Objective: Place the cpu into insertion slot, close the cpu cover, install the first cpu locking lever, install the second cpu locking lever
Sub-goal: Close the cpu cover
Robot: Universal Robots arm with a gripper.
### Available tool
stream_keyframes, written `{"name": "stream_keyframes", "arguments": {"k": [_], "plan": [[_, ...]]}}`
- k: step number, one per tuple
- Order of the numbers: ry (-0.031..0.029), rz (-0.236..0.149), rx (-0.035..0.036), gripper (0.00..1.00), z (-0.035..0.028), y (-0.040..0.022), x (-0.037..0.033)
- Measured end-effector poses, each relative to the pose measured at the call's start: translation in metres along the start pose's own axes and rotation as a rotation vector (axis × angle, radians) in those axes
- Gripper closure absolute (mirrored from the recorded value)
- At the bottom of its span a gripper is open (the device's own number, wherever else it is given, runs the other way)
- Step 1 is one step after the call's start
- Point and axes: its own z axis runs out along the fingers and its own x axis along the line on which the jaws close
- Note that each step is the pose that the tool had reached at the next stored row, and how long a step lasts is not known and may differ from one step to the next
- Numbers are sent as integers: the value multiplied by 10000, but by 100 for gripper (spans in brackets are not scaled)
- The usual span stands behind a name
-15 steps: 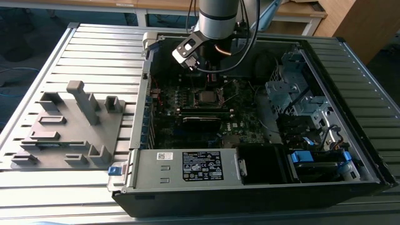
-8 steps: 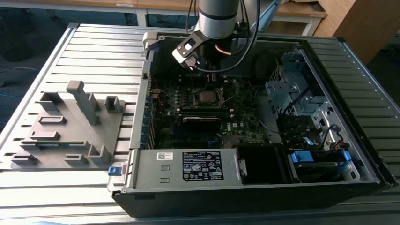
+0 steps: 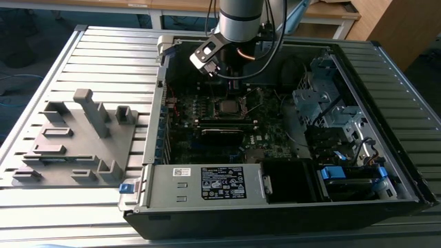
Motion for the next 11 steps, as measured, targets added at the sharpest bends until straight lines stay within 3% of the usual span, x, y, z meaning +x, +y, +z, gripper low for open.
{"name": "stream_keyframes", "arguments": {"k": [11], "plan": [[2, 0, -1, 89, -14, 1, 0]]}}
